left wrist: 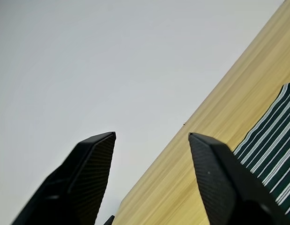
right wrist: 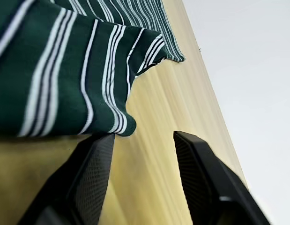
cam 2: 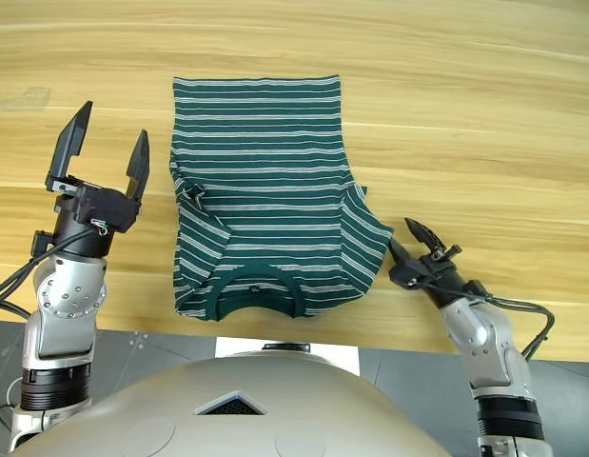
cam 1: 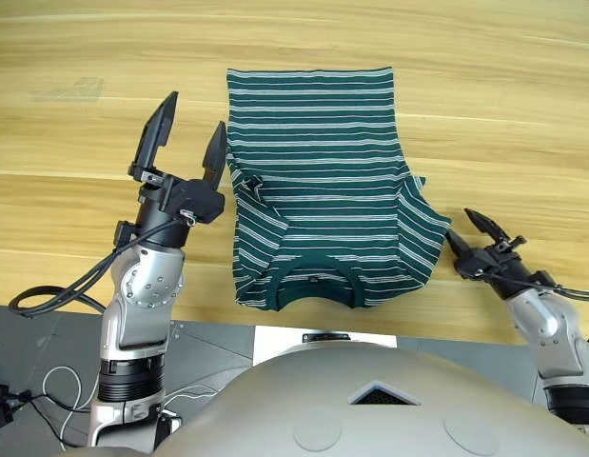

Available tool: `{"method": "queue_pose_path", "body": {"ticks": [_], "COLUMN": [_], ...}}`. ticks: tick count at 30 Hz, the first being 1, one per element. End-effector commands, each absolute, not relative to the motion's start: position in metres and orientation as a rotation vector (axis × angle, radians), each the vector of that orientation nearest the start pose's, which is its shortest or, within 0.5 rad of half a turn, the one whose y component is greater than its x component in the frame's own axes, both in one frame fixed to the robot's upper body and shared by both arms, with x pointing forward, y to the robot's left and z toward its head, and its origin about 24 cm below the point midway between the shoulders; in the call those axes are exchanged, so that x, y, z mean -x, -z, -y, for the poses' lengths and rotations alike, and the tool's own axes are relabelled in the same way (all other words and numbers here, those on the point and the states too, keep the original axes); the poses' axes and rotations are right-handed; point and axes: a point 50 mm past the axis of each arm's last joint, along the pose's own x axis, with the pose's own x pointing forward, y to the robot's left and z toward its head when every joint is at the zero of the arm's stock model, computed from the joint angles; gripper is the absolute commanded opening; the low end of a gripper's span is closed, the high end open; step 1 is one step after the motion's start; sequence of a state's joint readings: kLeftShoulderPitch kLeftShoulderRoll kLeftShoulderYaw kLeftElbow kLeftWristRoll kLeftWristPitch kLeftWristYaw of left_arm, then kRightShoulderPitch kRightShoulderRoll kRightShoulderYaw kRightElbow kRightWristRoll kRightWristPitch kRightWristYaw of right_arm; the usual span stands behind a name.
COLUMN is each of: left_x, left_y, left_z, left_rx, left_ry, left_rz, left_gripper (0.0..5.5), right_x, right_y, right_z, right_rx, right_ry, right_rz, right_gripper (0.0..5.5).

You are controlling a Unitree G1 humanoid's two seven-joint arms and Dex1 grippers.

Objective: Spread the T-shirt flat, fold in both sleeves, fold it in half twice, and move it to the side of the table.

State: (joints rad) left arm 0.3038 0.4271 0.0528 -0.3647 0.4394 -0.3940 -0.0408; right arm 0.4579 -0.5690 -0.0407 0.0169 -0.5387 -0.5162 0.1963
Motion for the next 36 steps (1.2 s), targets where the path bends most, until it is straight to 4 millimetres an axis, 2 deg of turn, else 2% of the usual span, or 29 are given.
{"method": "queue_pose_path", "body": {"ticks": [1, 11, 19, 24, 28, 34, 36], "left_x": [-0.183, -0.186, -0.183, -0.181, -0.181, -0.182, -0.182], "left_y": [-0.102, -0.099, -0.099, -0.097, -0.095, -0.093, -0.092], "left_z": [-0.191, -0.188, -0.187, -0.182, -0.180, -0.178, -0.177], "left_rx": [-0.895, -0.883, -0.869, -0.853, -0.844, -0.834, -0.832], "left_ry": [0.220, 0.219, 0.191, 0.186, 0.180, 0.187, 0.188], "left_rz": [0.411, 0.402, 0.395, 0.392, 0.386, 0.379, 0.377], "left_gripper": [2.90, 2.90, 2.90, 2.90, 2.94, 2.94, 2.94], "right_x": [-0.138, -0.121, -0.131, -0.134, -0.135, -0.132, -0.131], "right_y": [0.004, 0.004, -0.001, 0.000, 0.003, 0.005, 0.004], "right_z": [0.237, 0.232, 0.248, 0.256, 0.259, 0.253, 0.251], "right_rx": [1.023, 1.049, 1.192, 1.198, 1.193, 1.227, 1.240], "right_ry": [-0.584, -0.686, -0.710, -0.715, -0.714, -0.771, -0.791], "right_rz": [-0.157, -0.166, -0.159, -0.174, -0.183, -0.167, -0.161], "right_gripper": [2.34, 2.34, 2.34, 2.34, 1.61, 0.49, 0.45]}}
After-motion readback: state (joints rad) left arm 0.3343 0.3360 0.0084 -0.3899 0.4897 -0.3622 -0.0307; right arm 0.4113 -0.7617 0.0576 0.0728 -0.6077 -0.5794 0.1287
